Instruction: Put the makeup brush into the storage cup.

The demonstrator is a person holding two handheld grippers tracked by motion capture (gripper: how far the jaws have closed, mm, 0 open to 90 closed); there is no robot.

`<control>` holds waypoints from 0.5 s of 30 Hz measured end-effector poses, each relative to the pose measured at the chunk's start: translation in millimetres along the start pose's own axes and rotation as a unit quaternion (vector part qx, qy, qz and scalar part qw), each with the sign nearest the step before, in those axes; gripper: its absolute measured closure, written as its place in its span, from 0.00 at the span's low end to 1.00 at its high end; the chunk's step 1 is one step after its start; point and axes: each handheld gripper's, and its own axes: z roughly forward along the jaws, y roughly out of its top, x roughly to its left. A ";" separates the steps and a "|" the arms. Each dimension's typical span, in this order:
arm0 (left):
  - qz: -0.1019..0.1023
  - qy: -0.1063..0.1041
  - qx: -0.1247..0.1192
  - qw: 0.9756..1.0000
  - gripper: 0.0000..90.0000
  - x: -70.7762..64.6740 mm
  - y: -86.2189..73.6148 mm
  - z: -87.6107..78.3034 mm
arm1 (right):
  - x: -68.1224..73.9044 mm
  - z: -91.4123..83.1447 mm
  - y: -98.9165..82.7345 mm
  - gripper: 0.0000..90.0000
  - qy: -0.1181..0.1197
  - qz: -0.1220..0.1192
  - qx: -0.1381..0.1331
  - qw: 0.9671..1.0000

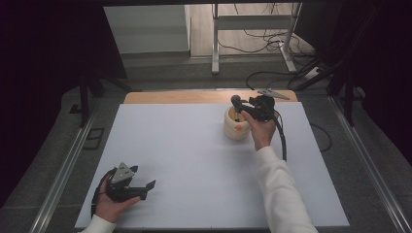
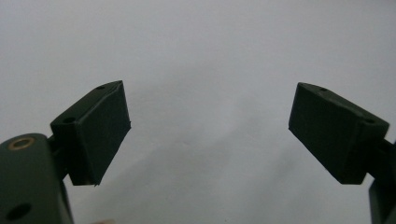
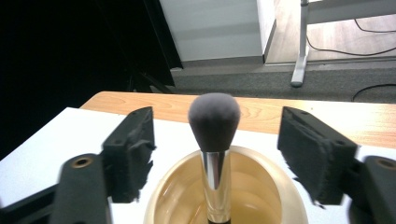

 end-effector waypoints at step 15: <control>-0.002 0.000 -0.004 1.000 0.15 0.5 0.2 -0.7 | 3.4 -30.8 -5.9 0.22 0.054 -0.047 0.032 0.997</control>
